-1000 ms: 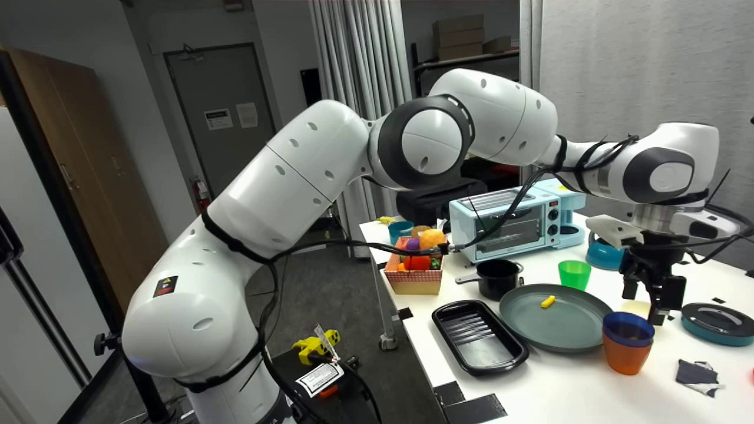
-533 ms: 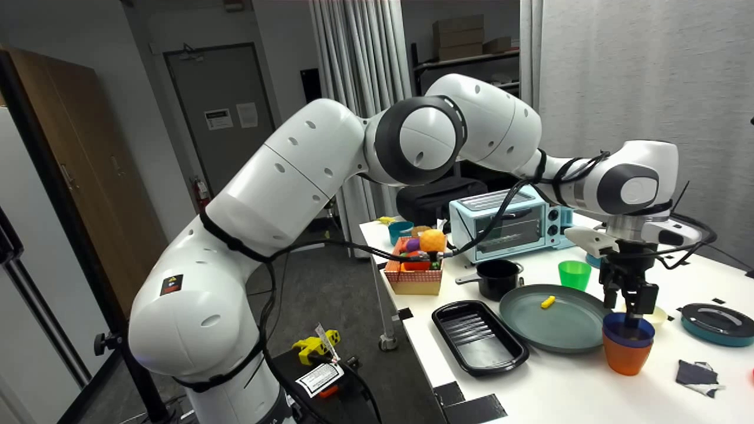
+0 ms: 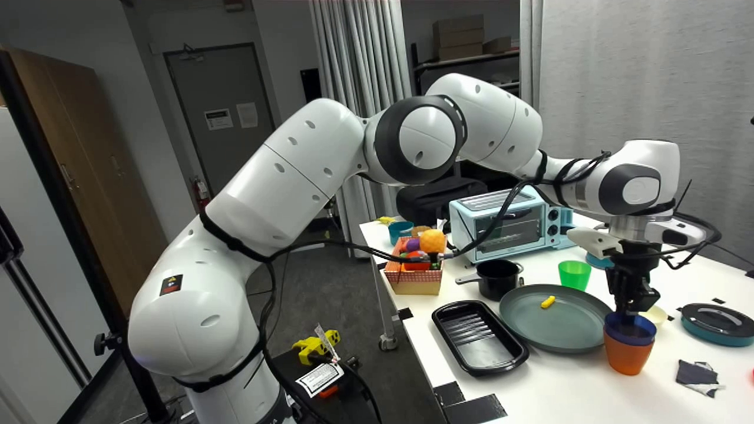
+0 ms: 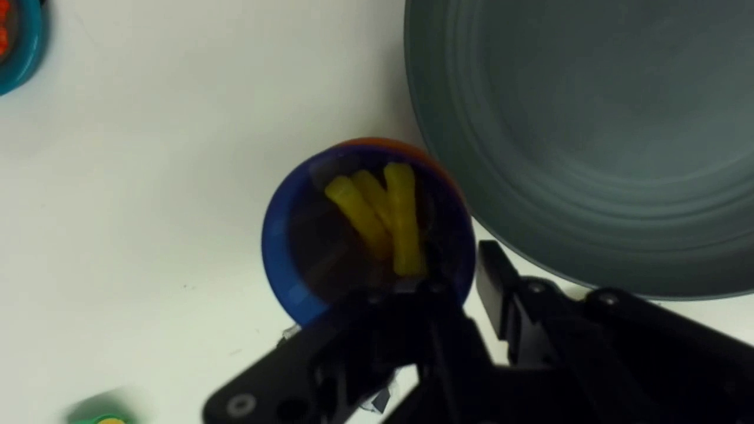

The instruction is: Pour the things in the cup onto the plate

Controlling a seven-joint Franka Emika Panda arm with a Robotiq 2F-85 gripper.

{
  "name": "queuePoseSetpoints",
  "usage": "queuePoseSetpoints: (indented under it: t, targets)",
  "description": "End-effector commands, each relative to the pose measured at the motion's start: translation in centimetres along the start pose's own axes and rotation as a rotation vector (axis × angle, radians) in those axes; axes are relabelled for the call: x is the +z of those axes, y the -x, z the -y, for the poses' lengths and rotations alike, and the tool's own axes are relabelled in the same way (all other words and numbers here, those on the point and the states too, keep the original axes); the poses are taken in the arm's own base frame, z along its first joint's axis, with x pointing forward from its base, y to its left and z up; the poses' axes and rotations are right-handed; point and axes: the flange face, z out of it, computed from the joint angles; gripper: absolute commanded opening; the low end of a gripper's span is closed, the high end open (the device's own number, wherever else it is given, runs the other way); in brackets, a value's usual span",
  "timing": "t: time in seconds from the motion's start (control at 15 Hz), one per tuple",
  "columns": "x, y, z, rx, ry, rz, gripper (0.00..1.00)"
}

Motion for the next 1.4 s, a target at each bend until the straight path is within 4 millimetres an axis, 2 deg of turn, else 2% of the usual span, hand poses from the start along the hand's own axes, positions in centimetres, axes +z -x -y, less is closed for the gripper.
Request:
queuePoseSetpoints:
  t: [0.0, 0.2, 0.47, 0.73, 0.93, 1.2, 1.33]
  targets:
    - [-0.9, -0.1, -1.1, 0.006, -0.002, -0.044, 0.0]
    - [-1.2, 0.5, -1.2, -0.019, -0.017, -0.126, 0.01]
    - [-1.8, 2.9, -0.6, -0.107, -0.032, -0.264, 0.01]
    - [-1.8, 6.9, 1.2, -0.248, -0.03, -0.389, 0.01]
    - [-1.4, 10.7, 2.3, -0.318, -0.044, -0.479, 0.01]
    - [-1.6, 15.6, 1.7, -0.365, -0.079, -0.585, 0.01]
    - [-1.9, 17.2, 1.1, -0.367, -0.095, -0.618, 0.01]
